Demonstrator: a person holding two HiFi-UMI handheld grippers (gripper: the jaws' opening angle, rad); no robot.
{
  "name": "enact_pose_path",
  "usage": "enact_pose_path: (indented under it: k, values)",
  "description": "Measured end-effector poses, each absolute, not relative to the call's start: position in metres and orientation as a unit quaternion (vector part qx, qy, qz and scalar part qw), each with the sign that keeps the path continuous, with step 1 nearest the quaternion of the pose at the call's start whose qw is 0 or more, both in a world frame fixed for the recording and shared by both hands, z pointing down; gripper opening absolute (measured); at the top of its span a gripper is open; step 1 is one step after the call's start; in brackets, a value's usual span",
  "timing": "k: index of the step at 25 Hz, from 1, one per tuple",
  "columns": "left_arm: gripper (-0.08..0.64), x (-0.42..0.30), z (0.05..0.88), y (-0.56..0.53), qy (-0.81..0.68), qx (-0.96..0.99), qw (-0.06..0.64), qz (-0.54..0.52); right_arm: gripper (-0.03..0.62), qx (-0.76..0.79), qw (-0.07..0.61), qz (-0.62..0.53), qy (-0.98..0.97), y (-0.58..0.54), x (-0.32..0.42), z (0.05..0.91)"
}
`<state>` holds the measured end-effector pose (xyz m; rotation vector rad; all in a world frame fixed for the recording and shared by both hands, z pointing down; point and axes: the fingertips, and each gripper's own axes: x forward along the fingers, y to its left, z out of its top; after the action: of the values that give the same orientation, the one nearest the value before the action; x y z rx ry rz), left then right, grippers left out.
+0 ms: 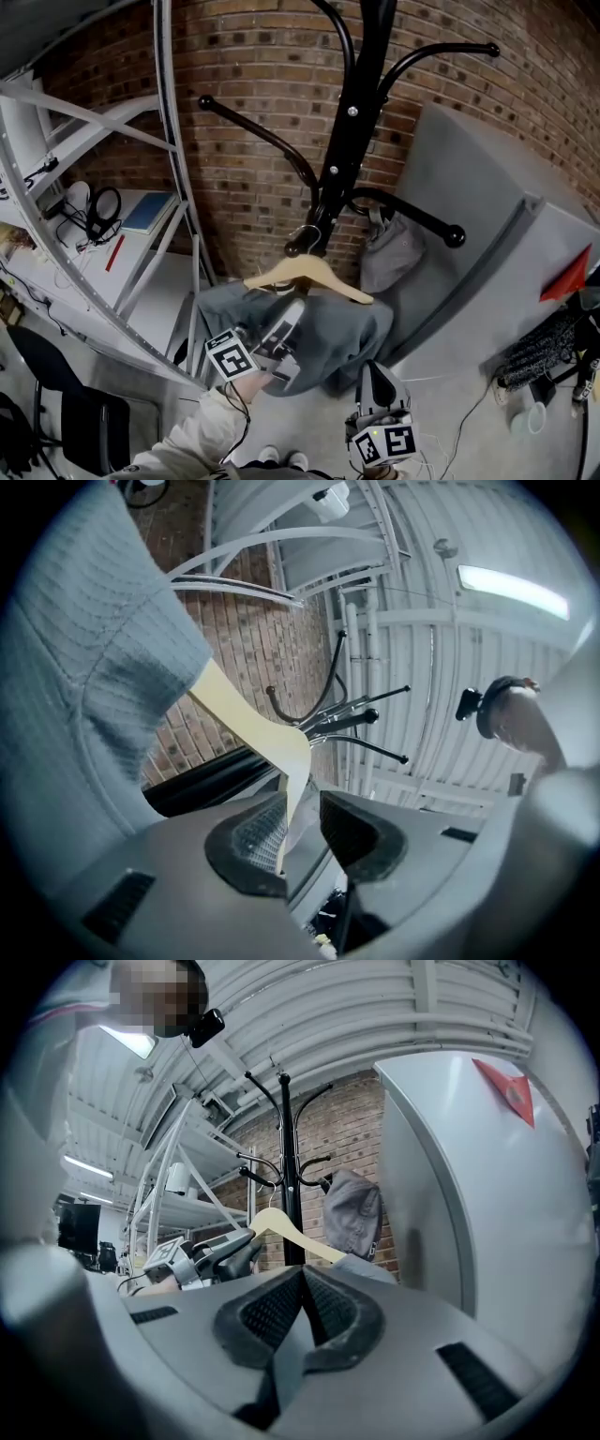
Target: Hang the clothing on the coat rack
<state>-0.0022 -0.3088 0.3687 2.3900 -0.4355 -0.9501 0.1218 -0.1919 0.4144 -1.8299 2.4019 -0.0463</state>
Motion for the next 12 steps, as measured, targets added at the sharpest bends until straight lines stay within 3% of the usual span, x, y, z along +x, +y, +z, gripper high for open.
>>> enact_pose_path:
  k: [7, 12]
  values:
    - [0.086, -0.017, 0.384, -0.239, -0.245, 0.944, 0.089, -0.201, 0.021, -0.593, 0.060, -0.020, 0.803, -0.182, 0.119, 0.419]
    - [0.058, -0.051, 0.412, -0.205, -0.343, 0.931, 0.026, -0.123, 0.021, -0.582, 0.058, -0.022, 0.811, -0.171, 0.115, 0.422]
